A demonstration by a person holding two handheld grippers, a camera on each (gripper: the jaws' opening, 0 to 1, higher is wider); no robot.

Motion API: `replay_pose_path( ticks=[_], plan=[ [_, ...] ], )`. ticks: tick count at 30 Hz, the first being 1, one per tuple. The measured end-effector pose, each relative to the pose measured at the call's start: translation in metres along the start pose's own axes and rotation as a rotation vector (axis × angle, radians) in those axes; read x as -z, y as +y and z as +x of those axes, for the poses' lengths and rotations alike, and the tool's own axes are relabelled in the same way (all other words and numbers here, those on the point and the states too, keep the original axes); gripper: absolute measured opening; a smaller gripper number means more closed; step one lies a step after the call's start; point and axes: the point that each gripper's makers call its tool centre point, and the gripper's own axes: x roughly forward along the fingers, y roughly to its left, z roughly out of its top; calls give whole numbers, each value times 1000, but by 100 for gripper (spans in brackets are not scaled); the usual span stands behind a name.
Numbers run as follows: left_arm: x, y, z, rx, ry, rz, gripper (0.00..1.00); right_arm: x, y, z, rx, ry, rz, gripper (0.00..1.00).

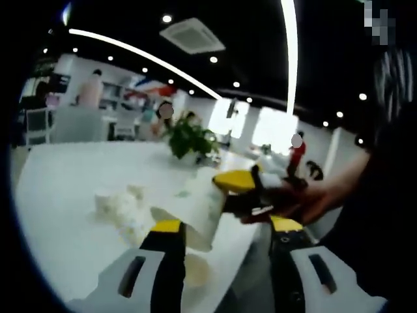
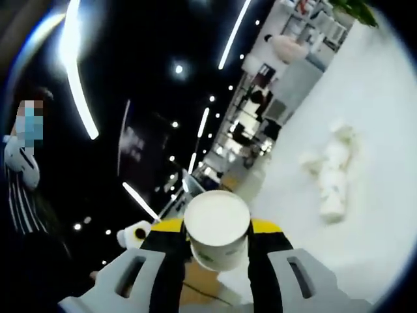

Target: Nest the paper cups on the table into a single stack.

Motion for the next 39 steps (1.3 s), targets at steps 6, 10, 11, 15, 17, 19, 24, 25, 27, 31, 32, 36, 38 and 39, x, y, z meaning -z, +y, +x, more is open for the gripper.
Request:
replay_pose_path(
  ticks=[6, 10, 11, 15, 17, 19, 24, 25, 27, 31, 32, 36, 38, 39],
  plan=[
    [-7, 0, -2, 0, -34, -22, 43, 0, 2, -1, -28, -16, 54, 33],
    [-12, 1, -5, 5, -54, -24, 35, 1, 5, -2, -60, -4, 90, 33],
    [-13, 1, -5, 12, -59, -34, 34, 2, 6, -2, -64, 2, 98, 33],
    [-17, -1, -7, 21, -80, -48, 28, 4, 11, -5, -93, 19, 104, 33],
    [-18, -2, -7, 27, -83, -60, 26, 5, 13, -5, -99, 21, 102, 33],
    [-18, -2, -8, 31, -87, -60, 24, 6, 14, -6, -107, 23, 104, 33],
    [-20, -4, -10, 45, -97, -74, 18, 8, 18, -7, -133, 33, 125, 33],
    [-20, -4, -11, 48, -97, -73, 17, 9, 18, -7, -138, 36, 129, 33],
    [-19, -5, -11, 52, -94, -73, 13, 10, 18, -8, -149, 42, 131, 33],
    [-18, -8, -14, 67, -92, -66, 7, 14, 23, -11, -178, 58, 136, 33],
    [-18, -9, -14, 75, -92, -73, 6, 15, 23, -12, -186, 62, 125, 33],
    [-16, -15, -13, 106, -87, -58, 4, 15, 29, -17, -230, 84, 56, 34],
    [-16, -20, -12, 129, -79, -73, 3, 14, 32, -19, -253, 104, 10, 34],
    [-16, -22, -12, 140, -77, -77, 3, 13, 33, -20, -262, 119, -15, 34]
  ],
)
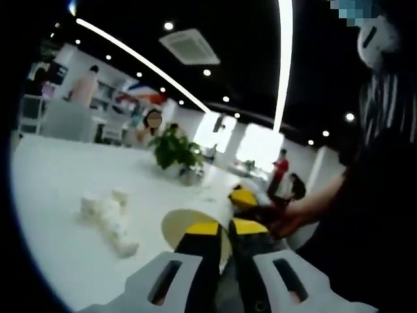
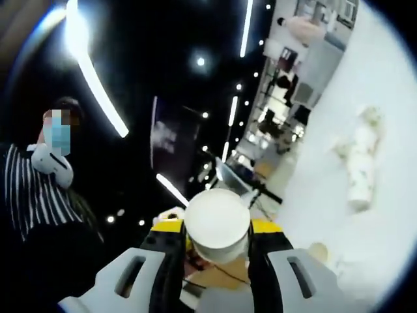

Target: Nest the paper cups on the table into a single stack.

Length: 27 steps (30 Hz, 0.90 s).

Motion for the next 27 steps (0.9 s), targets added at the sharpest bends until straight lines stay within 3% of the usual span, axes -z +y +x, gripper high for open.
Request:
replay_pose_path(
  ticks=[3, 9, 17, 21, 27],
  plan=[
    [1, -3, 1, 28, 15, 13, 1, -3, 6, -2, -28, 45, -113, 34],
    [1, -12, 4, 84, 42, 47, 0, -3, 11, -3, -47, 88, -164, 35],
    [4, -11, 2, 84, 59, 38, 0, -1, 7, -2, -34, 97, -202, 37],
    [1, -10, -1, 73, 65, 67, 0, 8, 7, -1, -16, 163, -275, 43],
    [6, -7, -4, 68, 117, 102, 0, 15, 7, 2, 10, 219, -350, 51]
  ],
)
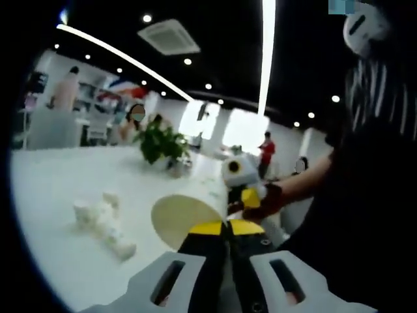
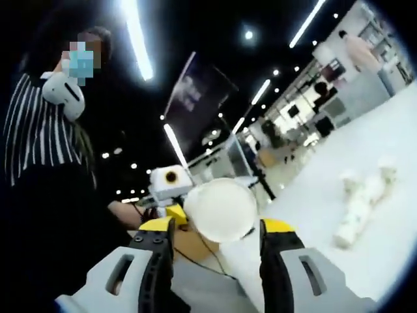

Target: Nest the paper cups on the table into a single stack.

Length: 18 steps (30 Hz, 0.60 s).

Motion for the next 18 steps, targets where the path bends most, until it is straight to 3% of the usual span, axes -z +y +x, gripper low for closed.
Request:
replay_pose_path(
  ticks=[4, 9, 11, 13, 18],
  plan=[
    [2, 2, 0, -7, 18, 15, 0, 1, -3, -2, 26, 10, -26, 50],
    [7, 8, -4, -34, 53, 44, 0, 0, -23, -14, 152, 21, -109, 50],
    [11, 10, -6, -44, 79, 53, 0, -4, -30, -19, 205, 16, -102, 55],
    [15, 12, -8, -48, 98, 55, 0, -11, -40, -25, 275, 6, -154, 58],
    [16, 17, -13, -67, 110, 56, 0, -18, -53, -36, 361, 10, -203, 63]
  ],
)
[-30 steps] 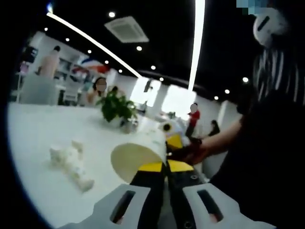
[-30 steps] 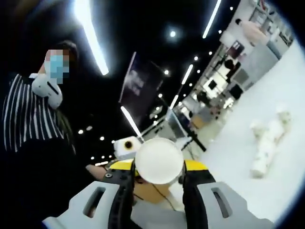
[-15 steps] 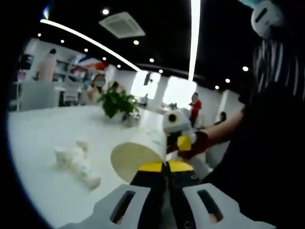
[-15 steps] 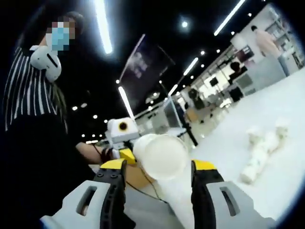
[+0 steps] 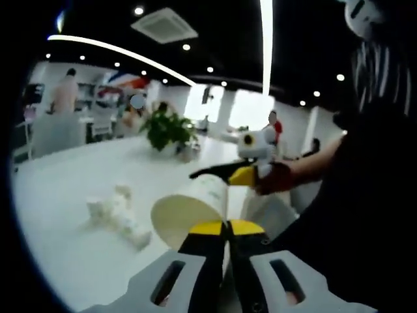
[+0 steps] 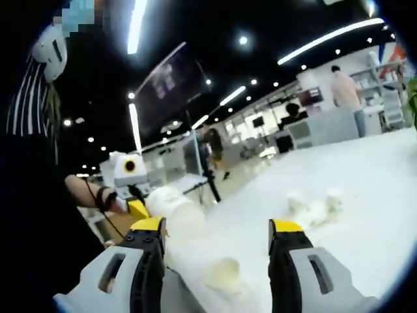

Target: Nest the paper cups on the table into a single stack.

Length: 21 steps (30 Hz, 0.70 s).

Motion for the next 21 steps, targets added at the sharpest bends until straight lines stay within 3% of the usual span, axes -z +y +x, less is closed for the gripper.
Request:
replay_pose_path(
  ticks=[5, 11, 21],
  plan=[
    [9, 3, -3, 4, 54, 17, 0, 2, -18, -7, 72, 16, -22, 67],
    [13, 3, -5, 3, 90, 42, 0, 1, -37, -14, 175, 41, -63, 81],
    [23, 8, -4, 2, 163, 95, 0, 9, -56, -18, 261, 87, -88, 98]
  ],
)
